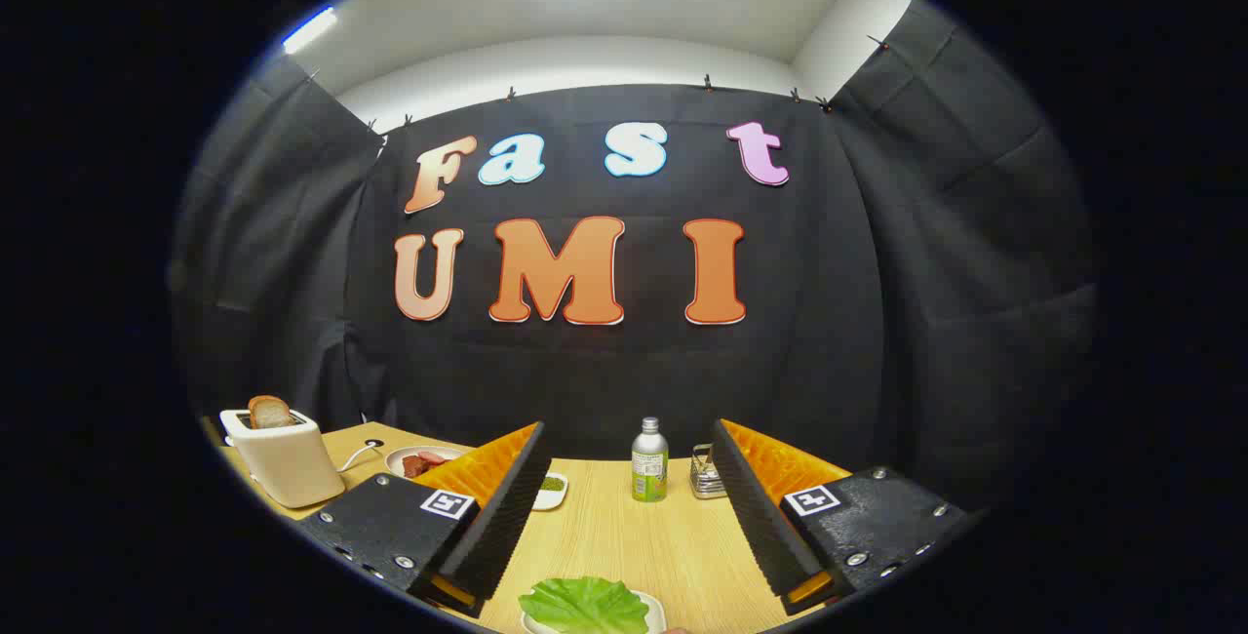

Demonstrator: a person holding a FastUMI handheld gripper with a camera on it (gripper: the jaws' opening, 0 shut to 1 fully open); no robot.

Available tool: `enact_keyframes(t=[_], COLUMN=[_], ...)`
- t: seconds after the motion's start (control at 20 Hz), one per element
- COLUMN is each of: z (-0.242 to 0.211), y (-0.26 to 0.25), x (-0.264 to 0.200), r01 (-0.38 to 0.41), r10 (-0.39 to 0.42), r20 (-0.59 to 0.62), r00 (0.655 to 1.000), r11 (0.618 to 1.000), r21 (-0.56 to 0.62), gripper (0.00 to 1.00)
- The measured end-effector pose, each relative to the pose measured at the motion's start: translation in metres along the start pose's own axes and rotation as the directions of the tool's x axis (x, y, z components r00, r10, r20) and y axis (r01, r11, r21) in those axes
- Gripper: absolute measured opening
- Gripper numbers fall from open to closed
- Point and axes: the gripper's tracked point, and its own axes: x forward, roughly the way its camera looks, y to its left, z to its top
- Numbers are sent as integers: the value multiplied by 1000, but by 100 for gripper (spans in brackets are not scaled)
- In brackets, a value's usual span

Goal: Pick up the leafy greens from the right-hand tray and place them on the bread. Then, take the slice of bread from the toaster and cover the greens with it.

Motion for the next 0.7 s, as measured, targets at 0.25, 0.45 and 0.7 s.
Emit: enact_keyframes(t=[0.25, 0.45, 0.7], z=[0, 2, 9], y=[9, 14, 13], x=[0, -2, -4], r01=[-26, -48, -50], r10=[26, 48, 50], r20=[-4, -8, -9], r00=[1000, 999, 999], r11=[999, 999, 998], r21=[-22, -11, -25], gripper=[99, 99, 99])
